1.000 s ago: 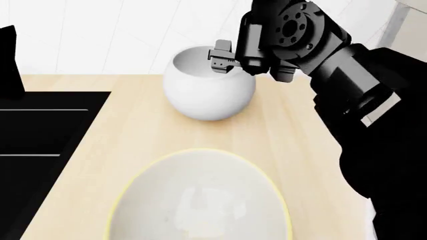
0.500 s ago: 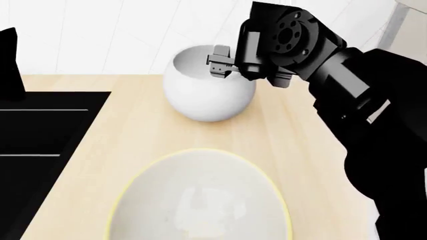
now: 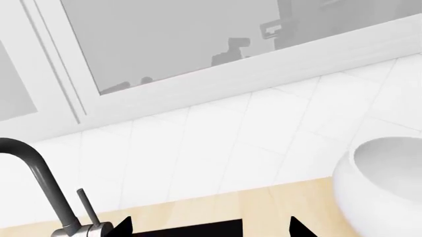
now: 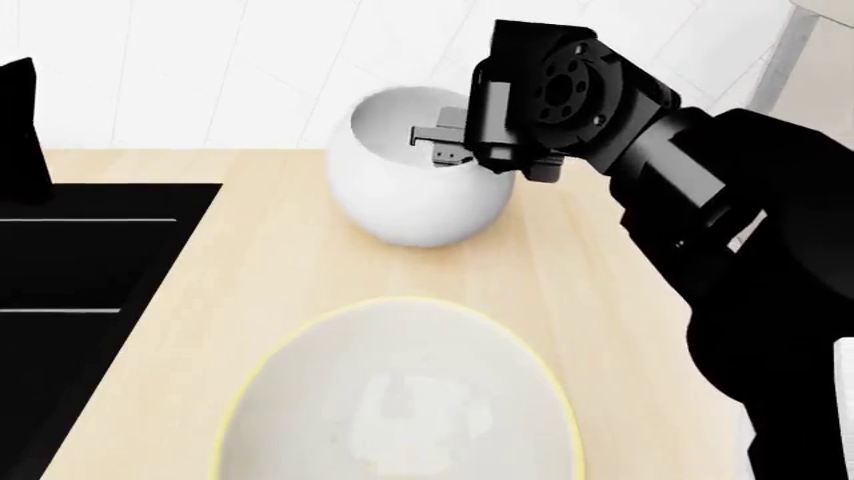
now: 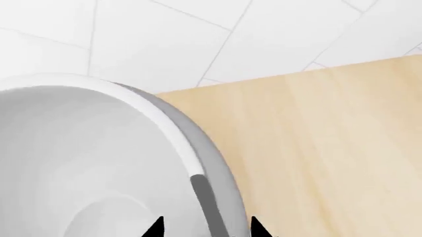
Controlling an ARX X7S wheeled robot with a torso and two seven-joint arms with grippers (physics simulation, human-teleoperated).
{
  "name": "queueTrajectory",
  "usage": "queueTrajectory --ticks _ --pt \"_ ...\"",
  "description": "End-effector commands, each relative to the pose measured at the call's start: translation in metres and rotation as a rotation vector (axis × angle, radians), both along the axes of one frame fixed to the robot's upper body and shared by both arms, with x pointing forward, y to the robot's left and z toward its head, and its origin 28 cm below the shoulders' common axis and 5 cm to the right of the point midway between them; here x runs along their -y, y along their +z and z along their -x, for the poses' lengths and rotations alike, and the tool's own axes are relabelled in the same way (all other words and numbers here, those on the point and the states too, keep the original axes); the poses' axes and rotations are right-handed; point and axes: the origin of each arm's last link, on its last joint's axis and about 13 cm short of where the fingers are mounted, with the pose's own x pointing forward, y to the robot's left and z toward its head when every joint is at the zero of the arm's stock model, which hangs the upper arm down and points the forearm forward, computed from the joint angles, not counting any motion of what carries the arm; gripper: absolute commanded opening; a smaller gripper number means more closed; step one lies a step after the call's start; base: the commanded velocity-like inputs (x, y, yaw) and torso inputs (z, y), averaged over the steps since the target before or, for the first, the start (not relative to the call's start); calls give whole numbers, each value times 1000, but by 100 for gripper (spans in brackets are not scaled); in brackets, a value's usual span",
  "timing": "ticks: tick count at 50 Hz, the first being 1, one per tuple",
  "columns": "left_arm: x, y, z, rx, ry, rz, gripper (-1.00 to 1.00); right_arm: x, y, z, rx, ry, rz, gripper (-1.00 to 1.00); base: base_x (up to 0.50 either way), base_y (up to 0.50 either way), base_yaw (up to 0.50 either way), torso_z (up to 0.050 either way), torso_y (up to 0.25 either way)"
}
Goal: Stack the bowls in the sink.
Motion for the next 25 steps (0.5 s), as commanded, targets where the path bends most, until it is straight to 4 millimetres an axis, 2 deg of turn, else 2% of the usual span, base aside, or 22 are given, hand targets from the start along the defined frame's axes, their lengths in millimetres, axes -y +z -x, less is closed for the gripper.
queueTrajectory --ticks 1,12,25 --pt "0 -1 0 0 0 0 100 0 -4 0 10 7 27 -100 0 0 0 0 0" --pt "1 -1 -1 1 -2 -1 100 4 6 0 22 -17 82 -100 0 0 0 0 0" --pt "-1 -1 1 3 0 9 100 10 38 1 178 -54 163 -100 0 0 0 0 0"
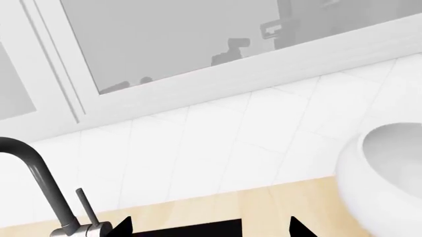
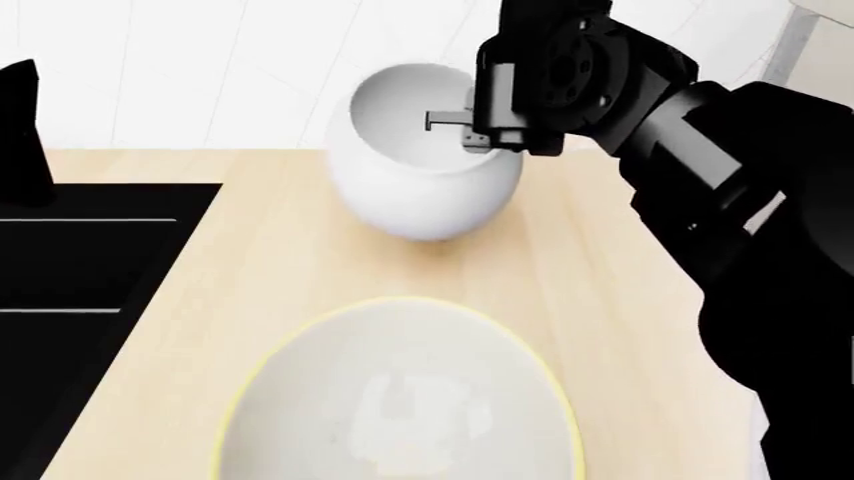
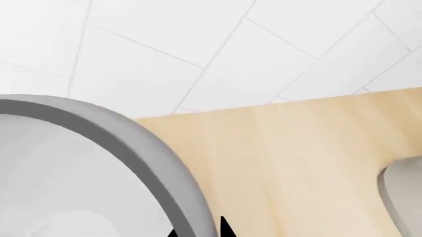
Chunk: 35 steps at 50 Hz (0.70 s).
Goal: Stack the bowls in the sink.
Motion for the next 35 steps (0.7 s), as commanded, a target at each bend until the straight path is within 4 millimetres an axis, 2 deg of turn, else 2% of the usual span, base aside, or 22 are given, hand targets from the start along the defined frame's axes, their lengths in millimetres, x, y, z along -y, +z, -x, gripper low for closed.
queueTrajectory --ticks 1,11,17,29,35 --pt "-1 0 2 3 2 9 100 5 28 3 134 -19 64 -100 0 0 0 0 0" --pt "1 -4 8 -13 -27 14 100 15 64 29 240 -11 62 -100 0 0 0 0 0" --pt "10 2 12 -22 -86 41 100 17 84 45 284 -17 94 -100 0 0 0 0 0" --pt "41 27 10 -82 -213 47 100 13 93 53 308 -3 124 -100 0 0 0 0 0" --pt "52 29 9 -160 -270 28 100 14 93 54 313 -2 130 -100 0 0 0 0 0"
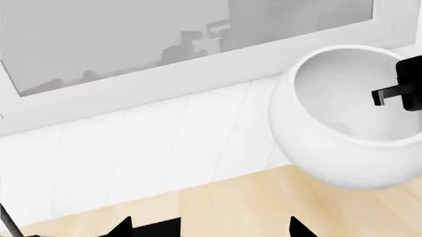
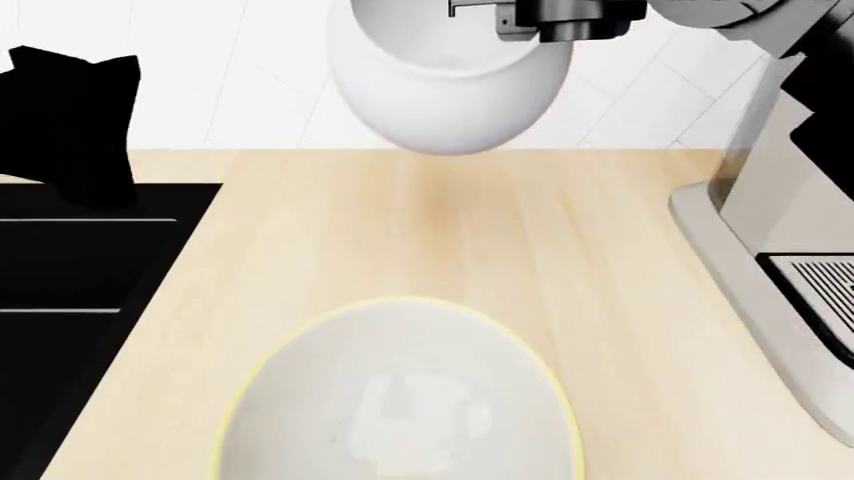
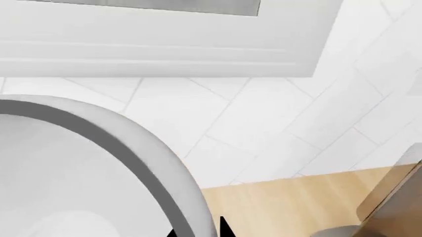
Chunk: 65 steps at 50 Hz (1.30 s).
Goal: Stack the bowls in the sink.
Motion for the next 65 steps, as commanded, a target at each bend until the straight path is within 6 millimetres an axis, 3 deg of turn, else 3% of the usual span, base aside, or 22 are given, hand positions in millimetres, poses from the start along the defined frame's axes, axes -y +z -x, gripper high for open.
queueTrajectory --ticks 1,21,35,65 --pt "22 11 1 -96 -105 -25 100 1 10 8 47 -4 27 -100 0 0 0 0 0" --pt "32 5 2 -279 -201 -80 100 3 17 7 129 -46 59 -100 0 0 0 0 0" --pt "33 8 15 -387 -295 -141 100 4 15 0 167 -105 126 -100 0 0 0 0 0" --pt "35 4 16 -520 -295 -217 100 3 7 -4 157 -102 144 -100 0 0 0 0 0"
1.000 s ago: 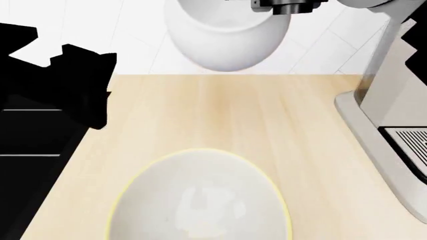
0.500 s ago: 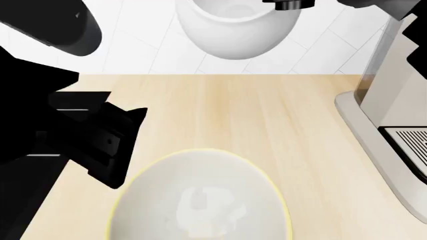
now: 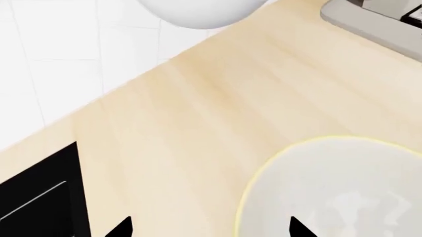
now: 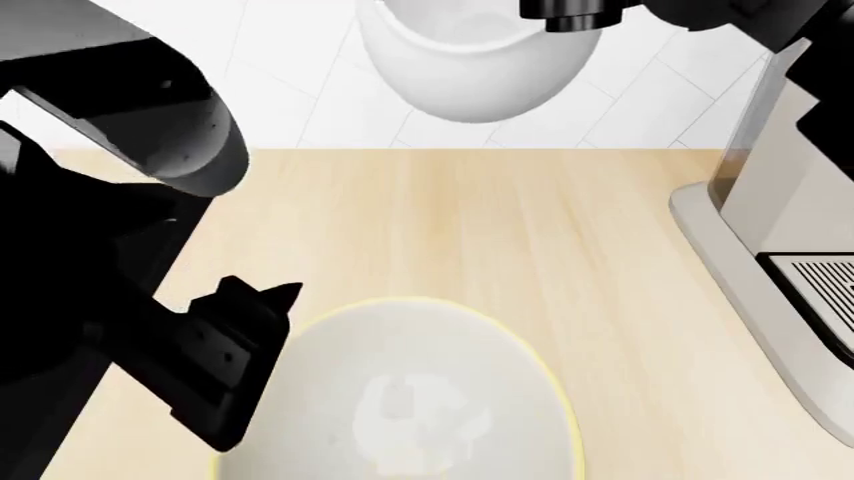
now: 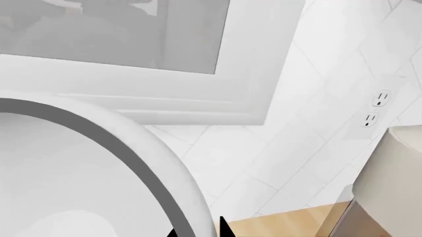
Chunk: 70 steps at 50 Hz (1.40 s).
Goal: Stack the bowls in the sink.
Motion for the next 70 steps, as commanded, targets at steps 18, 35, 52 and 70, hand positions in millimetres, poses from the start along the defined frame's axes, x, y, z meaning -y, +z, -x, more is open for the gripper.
queueTrajectory --ticks 18,35,52,70 --pt "9 -13 -6 -114 -63 -83 100 1 -3 -5 10 -3 7 -100 0 0 0 0 1" --pt "13 -27 -15 -171 -80 -111 100 0 -5 -5 9 -2 2 -100 0 0 0 0 0" --pt "19 -42 -21 -222 -115 -149 100 0 -7 -7 6 0 -2 -100 0 0 0 0 1" --pt "20 -63 -29 -274 -117 -150 100 1 -8 -6 6 5 -1 -100 0 0 0 0 0"
